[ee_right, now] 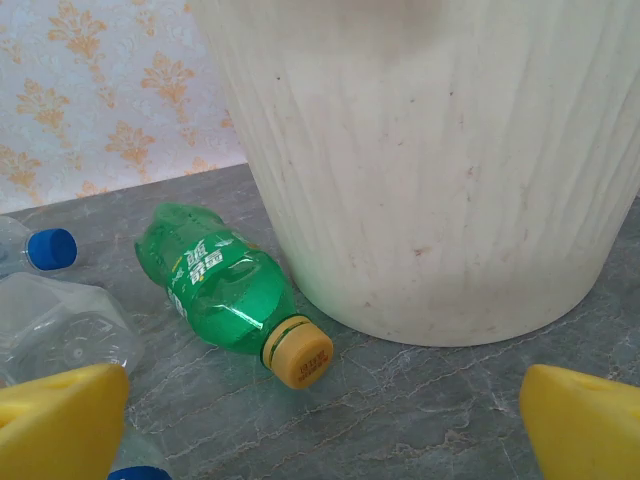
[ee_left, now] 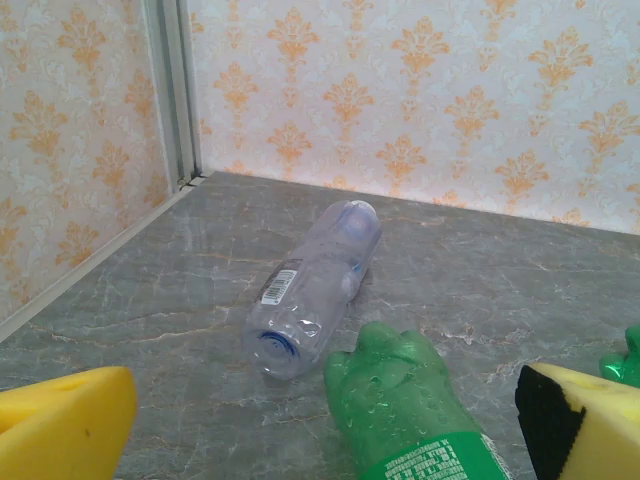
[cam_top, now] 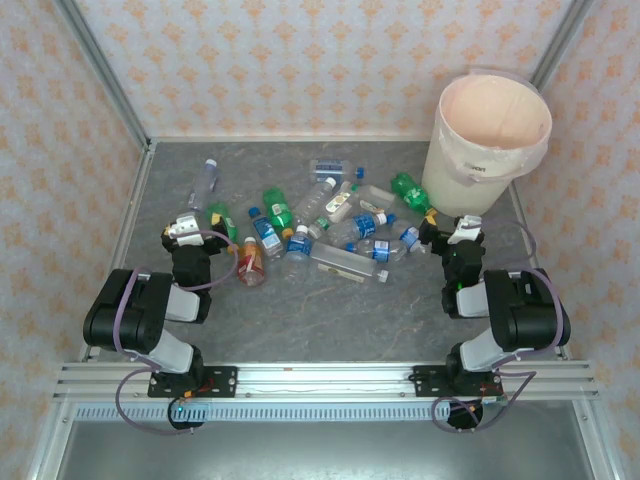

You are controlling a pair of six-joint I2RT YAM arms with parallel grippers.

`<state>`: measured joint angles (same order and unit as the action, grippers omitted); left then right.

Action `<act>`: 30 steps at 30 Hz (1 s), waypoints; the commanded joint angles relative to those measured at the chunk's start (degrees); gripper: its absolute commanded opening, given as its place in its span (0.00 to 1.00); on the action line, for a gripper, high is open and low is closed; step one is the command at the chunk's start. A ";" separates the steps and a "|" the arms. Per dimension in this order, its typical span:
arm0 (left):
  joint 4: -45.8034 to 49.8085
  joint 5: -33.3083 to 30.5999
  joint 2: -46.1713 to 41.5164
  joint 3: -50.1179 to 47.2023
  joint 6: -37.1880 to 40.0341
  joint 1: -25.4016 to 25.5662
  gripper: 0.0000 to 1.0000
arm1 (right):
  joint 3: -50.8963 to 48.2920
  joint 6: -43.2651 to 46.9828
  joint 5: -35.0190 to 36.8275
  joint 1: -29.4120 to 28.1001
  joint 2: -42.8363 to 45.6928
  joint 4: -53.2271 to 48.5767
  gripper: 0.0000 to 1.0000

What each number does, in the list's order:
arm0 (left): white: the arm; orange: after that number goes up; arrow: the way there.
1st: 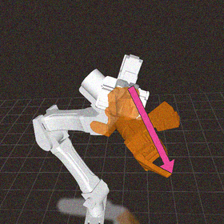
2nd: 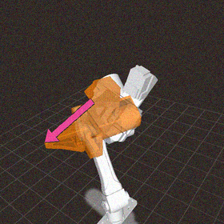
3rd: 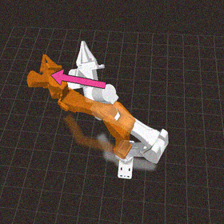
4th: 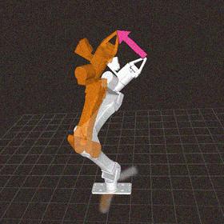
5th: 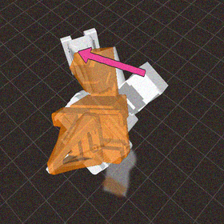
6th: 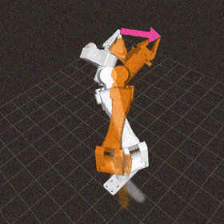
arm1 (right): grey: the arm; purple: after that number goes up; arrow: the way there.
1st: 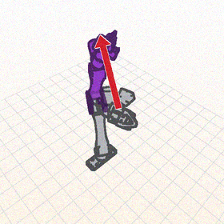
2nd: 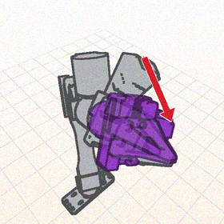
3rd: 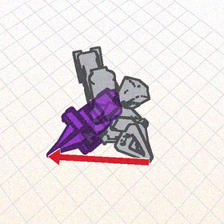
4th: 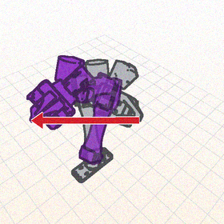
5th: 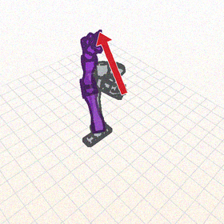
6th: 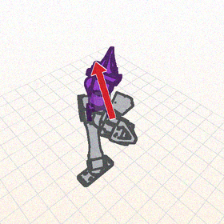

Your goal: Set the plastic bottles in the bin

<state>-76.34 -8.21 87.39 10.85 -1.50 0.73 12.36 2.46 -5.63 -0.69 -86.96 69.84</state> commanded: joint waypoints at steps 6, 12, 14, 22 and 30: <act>-0.04 -1.01 0.50 1.02 -0.21 0.32 1.00 | 0.78 0.62 -0.52 0.10 -0.10 0.93 1.00; -0.04 -0.96 0.50 1.01 -0.26 0.32 1.00 | 0.76 0.66 -0.45 0.16 -0.05 0.91 1.00; 0.00 -0.93 0.50 1.10 -0.26 0.26 1.00 | 0.80 0.62 -0.44 0.10 -0.12 0.93 1.00; 0.14 -0.93 0.50 1.18 -0.35 0.32 1.00 | 0.74 0.62 -0.50 0.13 0.01 0.95 1.00; 0.62 -0.55 0.41 1.33 -0.46 0.17 1.00 | 1.13 -0.12 1.25 0.12 -0.08 0.37 1.00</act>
<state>-76.31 -8.21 87.39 10.90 -1.50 0.73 12.36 2.44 -5.45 -0.69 -86.96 69.84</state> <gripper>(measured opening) 0.997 0.996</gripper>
